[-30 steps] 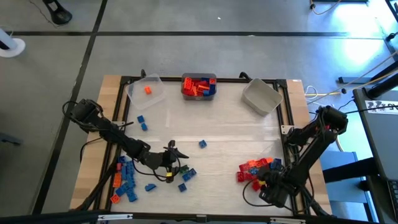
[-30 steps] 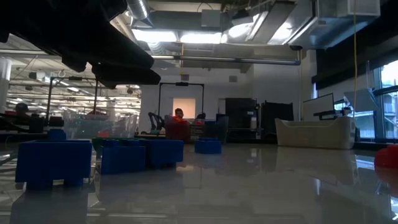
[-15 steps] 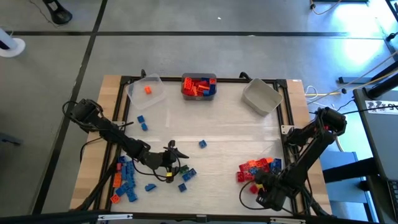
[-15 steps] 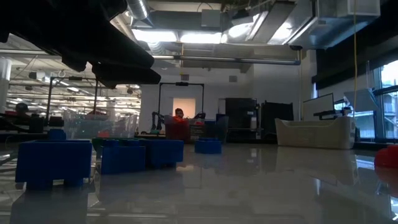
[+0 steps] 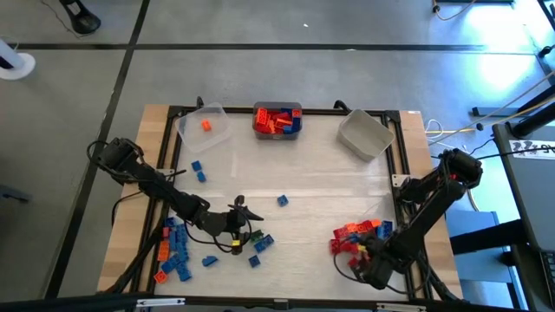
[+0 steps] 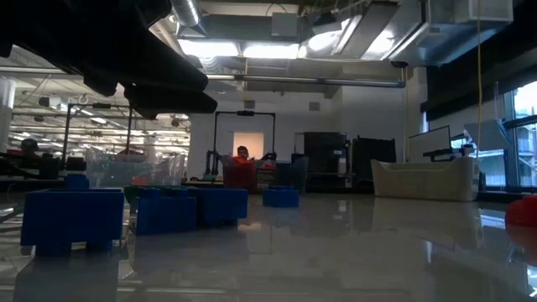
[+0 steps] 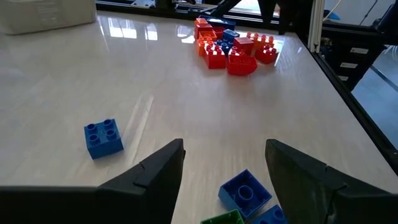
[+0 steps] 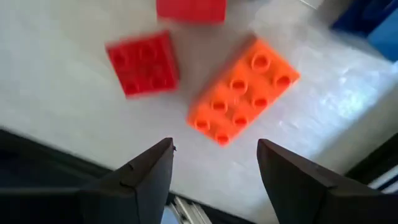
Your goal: Sort blocks by size
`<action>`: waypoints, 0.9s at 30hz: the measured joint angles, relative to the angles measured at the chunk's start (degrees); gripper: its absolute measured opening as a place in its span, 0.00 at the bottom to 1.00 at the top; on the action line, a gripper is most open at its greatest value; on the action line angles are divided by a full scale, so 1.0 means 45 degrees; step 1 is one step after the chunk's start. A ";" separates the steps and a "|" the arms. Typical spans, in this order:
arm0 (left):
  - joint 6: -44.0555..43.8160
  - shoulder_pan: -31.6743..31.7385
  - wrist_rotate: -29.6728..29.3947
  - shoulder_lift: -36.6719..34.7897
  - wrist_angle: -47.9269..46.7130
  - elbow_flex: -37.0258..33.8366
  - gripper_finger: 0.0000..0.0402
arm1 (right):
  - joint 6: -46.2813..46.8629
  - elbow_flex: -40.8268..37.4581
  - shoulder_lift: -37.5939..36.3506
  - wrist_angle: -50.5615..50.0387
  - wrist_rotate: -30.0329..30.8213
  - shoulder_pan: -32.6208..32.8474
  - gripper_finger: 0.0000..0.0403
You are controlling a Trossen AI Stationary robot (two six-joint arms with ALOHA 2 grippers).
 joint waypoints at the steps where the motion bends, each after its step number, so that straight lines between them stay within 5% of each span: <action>1: 0.0000 0.0000 -0.0002 0.0000 -0.0013 0.0000 0.53 | 0.0249 -0.0012 0.0017 -0.0005 0.0121 -0.0004 0.58; 11: -0.0044 -0.0015 -0.0001 0.0000 -0.0037 0.0000 0.53 | 0.1729 -0.0574 0.0630 0.0051 -0.0159 -0.0009 0.58; 18: -0.0049 -0.0015 0.0003 0.0000 -0.0013 0.0000 0.53 | 0.1386 -0.0776 0.0968 0.0154 0.1017 -0.0008 0.57; 27: -0.0049 -0.0015 0.0003 0.0000 0.0012 0.0000 0.53 | -0.0319 -0.0775 0.1078 0.0306 0.0915 -0.0005 0.34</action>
